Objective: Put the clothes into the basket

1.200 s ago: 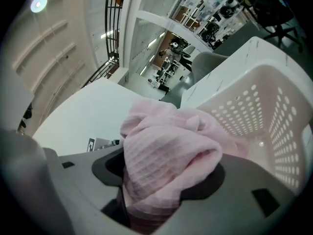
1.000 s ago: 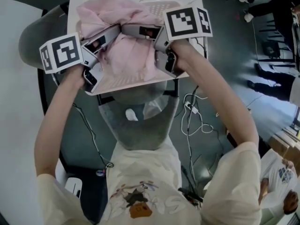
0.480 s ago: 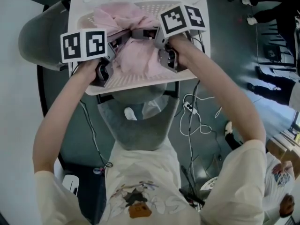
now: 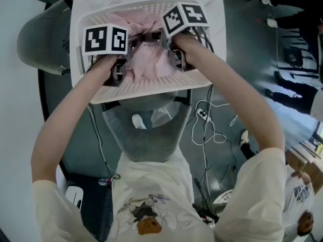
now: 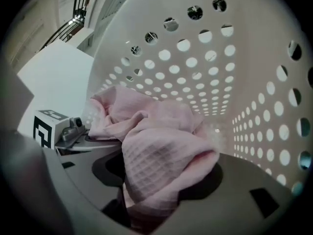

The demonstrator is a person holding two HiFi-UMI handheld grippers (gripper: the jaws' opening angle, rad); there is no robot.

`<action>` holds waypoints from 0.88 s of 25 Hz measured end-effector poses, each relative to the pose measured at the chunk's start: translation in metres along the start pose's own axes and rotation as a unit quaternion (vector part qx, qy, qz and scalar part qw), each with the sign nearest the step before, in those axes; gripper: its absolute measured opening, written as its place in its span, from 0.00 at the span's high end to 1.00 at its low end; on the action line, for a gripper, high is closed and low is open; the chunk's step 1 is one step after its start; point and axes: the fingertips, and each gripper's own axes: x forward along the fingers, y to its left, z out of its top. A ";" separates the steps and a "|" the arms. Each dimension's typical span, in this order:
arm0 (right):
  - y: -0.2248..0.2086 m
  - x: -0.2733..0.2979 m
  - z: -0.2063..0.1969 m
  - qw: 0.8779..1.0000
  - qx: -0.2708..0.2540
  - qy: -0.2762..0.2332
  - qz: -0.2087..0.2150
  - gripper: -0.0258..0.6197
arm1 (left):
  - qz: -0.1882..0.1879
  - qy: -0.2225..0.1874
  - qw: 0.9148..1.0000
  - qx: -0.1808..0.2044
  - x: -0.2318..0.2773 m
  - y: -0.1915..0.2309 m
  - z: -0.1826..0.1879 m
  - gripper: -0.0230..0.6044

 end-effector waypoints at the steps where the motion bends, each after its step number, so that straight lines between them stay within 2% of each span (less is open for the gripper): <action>1: -0.005 0.001 0.000 1.000 -0.002 0.003 -0.009 0.53 | 0.007 0.007 1.000 -0.001 0.004 0.001 -0.001 0.55; 6: -0.026 0.010 0.001 0.999 -0.002 0.003 -0.053 0.53 | 0.026 0.035 0.998 -0.042 0.029 0.010 -0.009 0.55; 10: -0.038 0.020 0.000 0.995 -0.020 0.011 -0.094 0.53 | 0.077 0.033 0.996 -0.012 0.039 0.019 -0.014 0.55; 13: -0.046 0.023 -0.002 0.993 -0.026 0.015 -0.111 0.53 | 0.101 0.034 0.994 0.001 0.046 0.021 -0.019 0.55; 17: -0.052 0.028 -0.001 0.991 -0.026 0.010 -0.129 0.53 | 0.102 0.037 0.994 -0.003 0.053 0.025 -0.020 0.56; 22: -0.056 0.035 0.001 0.991 -0.014 0.007 -0.132 0.53 | 0.112 0.025 0.993 0.004 0.057 0.029 -0.020 0.58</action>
